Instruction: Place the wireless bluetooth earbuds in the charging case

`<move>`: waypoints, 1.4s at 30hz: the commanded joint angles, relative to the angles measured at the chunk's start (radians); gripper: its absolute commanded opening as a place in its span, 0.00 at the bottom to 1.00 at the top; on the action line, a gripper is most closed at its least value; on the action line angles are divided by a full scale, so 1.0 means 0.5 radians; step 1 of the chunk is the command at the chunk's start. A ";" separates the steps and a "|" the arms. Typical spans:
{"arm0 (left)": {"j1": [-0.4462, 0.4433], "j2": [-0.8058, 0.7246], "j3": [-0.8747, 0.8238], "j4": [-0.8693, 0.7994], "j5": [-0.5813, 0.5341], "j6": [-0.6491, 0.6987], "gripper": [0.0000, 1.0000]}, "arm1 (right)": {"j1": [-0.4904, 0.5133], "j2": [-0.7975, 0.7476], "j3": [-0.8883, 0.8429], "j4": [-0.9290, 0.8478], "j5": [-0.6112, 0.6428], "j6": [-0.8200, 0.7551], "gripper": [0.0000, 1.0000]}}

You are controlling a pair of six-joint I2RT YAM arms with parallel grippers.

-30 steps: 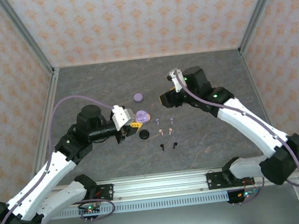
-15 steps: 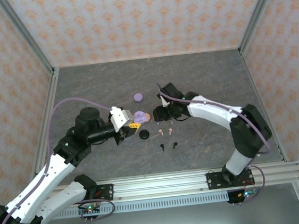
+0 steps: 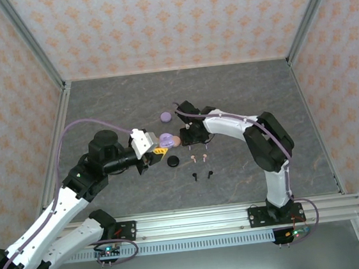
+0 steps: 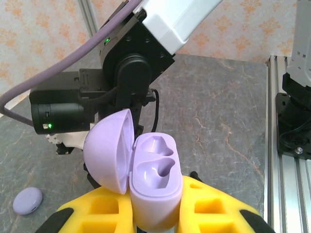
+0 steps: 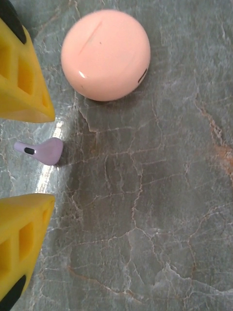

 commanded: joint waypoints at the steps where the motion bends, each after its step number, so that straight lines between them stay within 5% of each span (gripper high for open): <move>1: -0.012 -0.028 -0.024 0.008 -0.043 -0.007 0.03 | 0.021 0.061 0.091 -0.099 0.065 0.016 0.42; 28: -0.015 -0.022 -0.014 -0.007 -0.062 0.000 0.03 | 0.059 0.214 0.133 -0.160 -0.013 0.000 0.26; 42: -0.013 -0.014 -0.102 0.282 -0.123 -0.206 0.03 | 0.060 -0.332 -0.061 0.015 -0.015 -0.118 0.23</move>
